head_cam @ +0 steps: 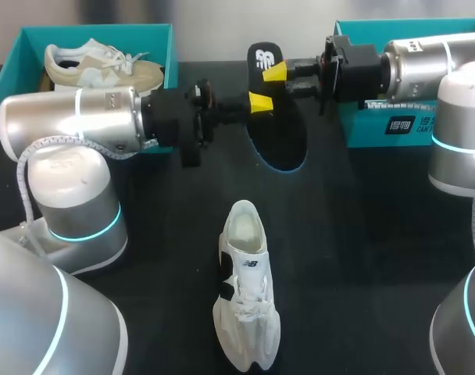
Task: Take the shoe out of the shoebox, open the shoe tongue, remove and reinsert the insole, then place the shoe into the shoebox
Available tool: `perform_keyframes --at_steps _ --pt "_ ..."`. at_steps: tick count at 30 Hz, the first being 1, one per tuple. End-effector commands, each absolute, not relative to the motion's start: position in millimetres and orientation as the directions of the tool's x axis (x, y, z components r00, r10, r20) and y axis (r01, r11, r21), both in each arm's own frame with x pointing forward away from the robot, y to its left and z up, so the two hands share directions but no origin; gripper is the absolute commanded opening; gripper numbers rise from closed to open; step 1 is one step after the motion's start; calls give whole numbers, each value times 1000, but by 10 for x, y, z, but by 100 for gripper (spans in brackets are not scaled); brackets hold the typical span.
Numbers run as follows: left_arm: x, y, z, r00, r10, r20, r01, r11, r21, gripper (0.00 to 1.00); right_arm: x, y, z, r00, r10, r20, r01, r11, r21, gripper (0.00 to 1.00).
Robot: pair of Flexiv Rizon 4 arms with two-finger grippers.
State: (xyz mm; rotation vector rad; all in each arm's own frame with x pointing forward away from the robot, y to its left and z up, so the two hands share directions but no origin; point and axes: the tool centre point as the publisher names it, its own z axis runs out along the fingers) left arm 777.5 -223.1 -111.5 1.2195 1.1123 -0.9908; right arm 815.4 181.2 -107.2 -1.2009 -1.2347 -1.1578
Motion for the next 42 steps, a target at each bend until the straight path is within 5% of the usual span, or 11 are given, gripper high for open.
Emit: perform_keyframes --at_steps 1,7,16,30,35,39,42 --pt "7675 -2015 -1149 179 34 -983 977 109 182 0 8046 1711 -1070 12 18 1000 1000 14 -12 100" --pt "7591 -1740 -1168 42 43 -998 989 139 48 0 7908 1494 -1108 10 19 1000 1000 -13 -10 100" --pt "7498 -1436 -1134 -449 -11 -893 888 105 -448 0 7829 1360 -1129 17 35 999 1000 -23 -16 100" --pt "7470 -1418 -1101 -419 -31 -907 905 69 -420 0 7829 1360 -1129 17 35 999 1000 -23 -16 100" --pt "7466 -1446 -860 -746 -17 -666 648 217 -730 0 7829 1360 -1129 17 35 999 1000 -23 -16 100" --pt "7534 -1362 -768 -981 111 -158 160 9 -987 0 7829 1360 -1129 17 35 999 1000 -23 -16 100" --pt "7536 -1347 -762 -982 154 -106 101 -36 -994 0 7829 1360 -1129 17 35 999 1000 -23 -16 100"
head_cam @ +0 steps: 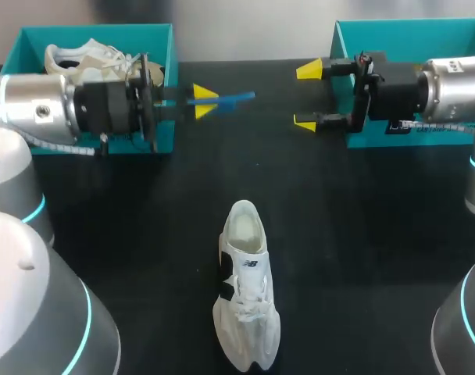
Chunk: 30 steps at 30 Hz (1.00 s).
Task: Take the shoe out of the shoebox, open the shoe tongue, remove and reinsert the insole, then place the shoe into the shoebox
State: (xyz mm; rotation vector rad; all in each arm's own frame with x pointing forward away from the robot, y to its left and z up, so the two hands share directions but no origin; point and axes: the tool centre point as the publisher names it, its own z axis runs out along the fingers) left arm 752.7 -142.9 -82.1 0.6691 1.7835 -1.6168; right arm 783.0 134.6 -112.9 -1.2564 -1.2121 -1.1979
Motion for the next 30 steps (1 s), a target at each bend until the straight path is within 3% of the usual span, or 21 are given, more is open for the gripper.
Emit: perform_keyframes --at_steps 1,12,20,27,30 --pt "7536 -1347 -762 -982 154 -106 101 -36 -994 0 7829 1360 -1129 17 35 999 1000 -23 -16 100" --pt "7536 -1347 -762 -982 154 -106 101 -36 -994 0 7829 1360 -1129 17 35 999 1000 -23 -16 100" --pt "7518 -1343 -833 -929 92 358 -364 -50 -930 0 7829 1360 -1129 17 35 999 1000 -23 -16 100" --pt "7477 -1366 -852 -788 94 608 -615 -75 -785 0 7829 1360 -1129 17 35 999 1000 -23 -16 100" --pt "7449 -1385 -838 -653 131 746 -757 -78 -649 0 7829 1360 -1129 17 35 999 1000 -23 -16 100"
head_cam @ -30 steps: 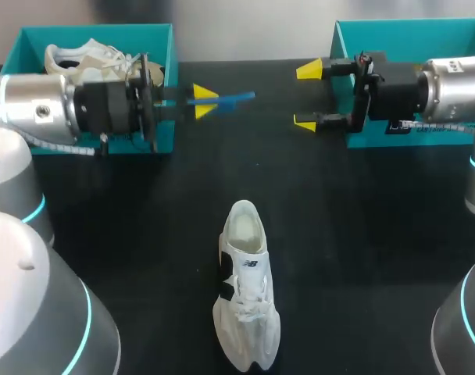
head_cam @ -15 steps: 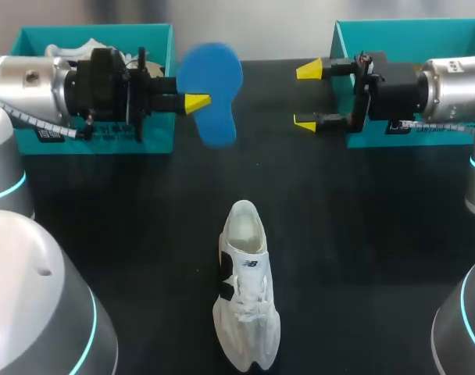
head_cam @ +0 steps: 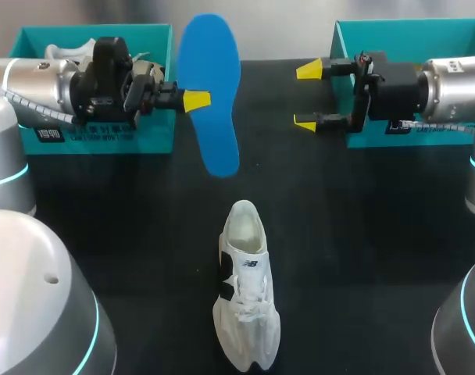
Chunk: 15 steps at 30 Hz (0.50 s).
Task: Take the shoe out of the shoebox, open the shoe tongue, remove and reinsert the insole, then place the shoe into the shoebox
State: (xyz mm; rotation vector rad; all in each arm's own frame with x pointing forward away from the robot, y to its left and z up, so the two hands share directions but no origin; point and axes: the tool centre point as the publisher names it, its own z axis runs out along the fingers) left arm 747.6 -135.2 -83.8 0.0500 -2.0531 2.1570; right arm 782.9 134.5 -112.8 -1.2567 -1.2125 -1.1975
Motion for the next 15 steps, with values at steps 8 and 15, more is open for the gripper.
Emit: perform_keyframes --at_steps 8,15 --pt "7441 -1382 -828 -658 162 735 -750 -55 -660 0 7829 1360 -1129 17 35 999 1000 -23 -16 100" --pt "7398 -1379 -884 -544 131 829 -838 -51 -543 0 7829 1360 -1129 17 35 999 1000 -23 -16 100"
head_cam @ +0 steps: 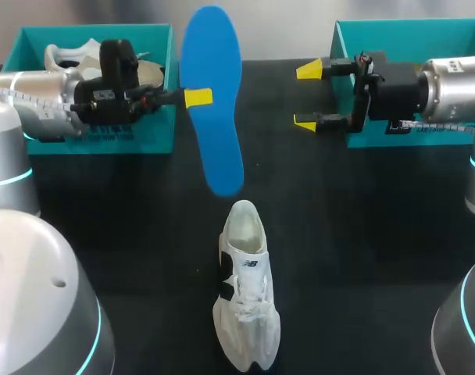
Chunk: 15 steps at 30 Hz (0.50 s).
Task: Take the shoe out of the shoebox, open the shoe tongue, remove and reinsert the insole, then place the shoe into the shoebox
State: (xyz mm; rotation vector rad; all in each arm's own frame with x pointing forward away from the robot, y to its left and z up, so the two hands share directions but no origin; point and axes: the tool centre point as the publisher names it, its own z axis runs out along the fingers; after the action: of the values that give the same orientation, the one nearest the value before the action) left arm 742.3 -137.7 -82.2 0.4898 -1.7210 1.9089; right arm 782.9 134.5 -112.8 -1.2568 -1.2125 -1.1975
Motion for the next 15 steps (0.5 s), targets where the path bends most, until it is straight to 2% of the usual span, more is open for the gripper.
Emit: perform_keyframes --at_steps 1,10,15 --pt "7380 -1374 -902 -518 140 844 -855 -62 -515 0 7829 1360 -1129 17 35 999 1000 -23 -16 100" --pt "7316 -1348 -1132 -337 73 939 -941 -45 -335 0 7829 1360 -1129 17 35 999 1000 -23 -16 100" --pt "7341 -1332 -1291 -288 51 956 -957 -54 -285 0 7829 1360 -1129 17 35 999 1000 -23 -16 100"
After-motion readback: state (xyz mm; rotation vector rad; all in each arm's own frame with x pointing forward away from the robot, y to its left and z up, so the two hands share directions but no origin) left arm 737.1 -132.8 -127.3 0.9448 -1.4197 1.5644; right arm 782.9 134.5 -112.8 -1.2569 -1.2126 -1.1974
